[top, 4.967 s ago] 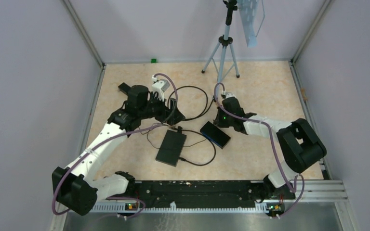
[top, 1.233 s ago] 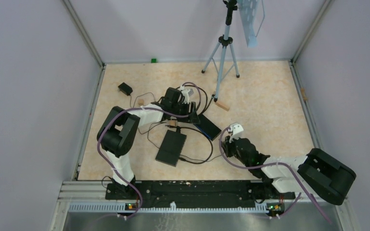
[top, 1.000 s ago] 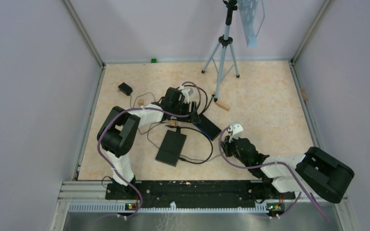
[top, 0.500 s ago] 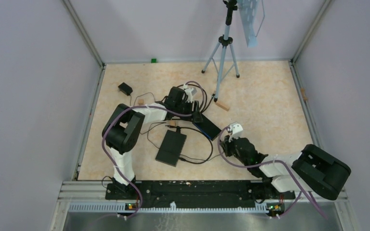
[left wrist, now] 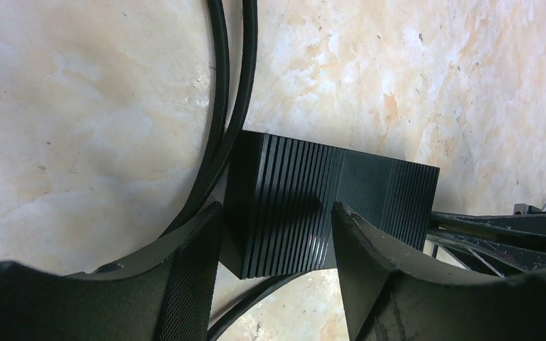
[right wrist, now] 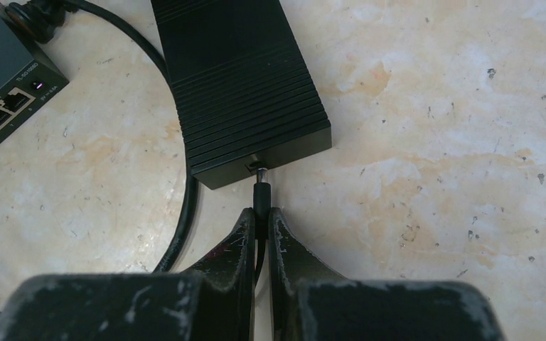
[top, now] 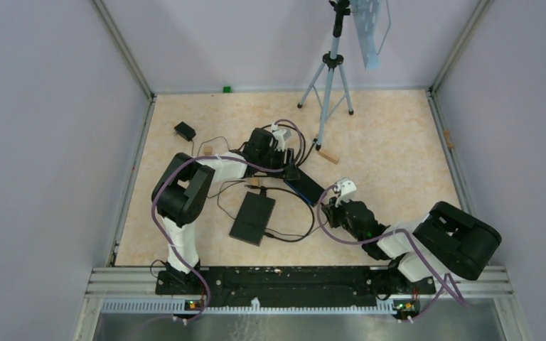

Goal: Insert the plug into the switch port
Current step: Insert the connector into the switch port.

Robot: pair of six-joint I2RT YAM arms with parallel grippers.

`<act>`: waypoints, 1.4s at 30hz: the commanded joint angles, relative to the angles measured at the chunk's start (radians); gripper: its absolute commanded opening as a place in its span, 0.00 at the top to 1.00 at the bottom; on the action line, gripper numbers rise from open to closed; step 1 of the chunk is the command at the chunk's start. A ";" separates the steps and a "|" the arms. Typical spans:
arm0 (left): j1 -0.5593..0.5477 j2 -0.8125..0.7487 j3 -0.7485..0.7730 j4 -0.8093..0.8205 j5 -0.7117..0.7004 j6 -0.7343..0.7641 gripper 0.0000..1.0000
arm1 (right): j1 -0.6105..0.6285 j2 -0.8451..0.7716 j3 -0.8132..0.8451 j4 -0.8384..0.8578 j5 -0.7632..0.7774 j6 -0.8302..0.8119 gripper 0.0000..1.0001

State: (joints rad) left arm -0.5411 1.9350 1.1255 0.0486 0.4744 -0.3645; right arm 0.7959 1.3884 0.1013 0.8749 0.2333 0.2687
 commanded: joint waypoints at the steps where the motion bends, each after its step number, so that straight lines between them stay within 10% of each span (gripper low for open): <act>1: -0.007 0.020 -0.011 -0.006 0.013 0.011 0.37 | -0.007 0.039 0.021 0.014 -0.032 -0.003 1.00; 42: -0.007 0.034 0.013 -0.044 -0.012 0.042 0.35 | -0.007 0.056 -0.042 0.176 -0.034 -0.057 1.00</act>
State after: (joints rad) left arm -0.5434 1.9362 1.1294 0.0437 0.4667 -0.3408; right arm 0.7933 1.4208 0.0719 0.9668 0.2234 0.2199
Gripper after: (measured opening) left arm 0.644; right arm 0.037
